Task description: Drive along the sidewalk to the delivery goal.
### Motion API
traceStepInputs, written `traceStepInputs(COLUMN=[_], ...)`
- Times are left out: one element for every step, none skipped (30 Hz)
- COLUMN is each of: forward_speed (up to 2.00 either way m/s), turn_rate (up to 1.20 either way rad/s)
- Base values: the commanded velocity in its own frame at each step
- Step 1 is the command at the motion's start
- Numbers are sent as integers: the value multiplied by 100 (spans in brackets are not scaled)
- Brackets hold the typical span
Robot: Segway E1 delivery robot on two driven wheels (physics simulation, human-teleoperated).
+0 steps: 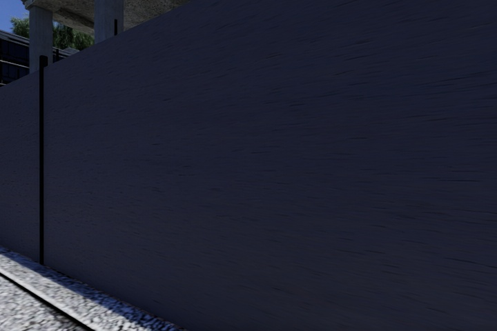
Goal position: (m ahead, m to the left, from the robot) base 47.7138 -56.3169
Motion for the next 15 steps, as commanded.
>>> traceStepInputs(forward_speed=[0, 0, 0, 0, 0, 0, 0, 0, 0, 0, 0, 0, 0, 0, 0], turn_rate=[0, 0, 0, 0, 0, 0, 0, 0, 0, 0, 0, 0, 0, 0, 0])
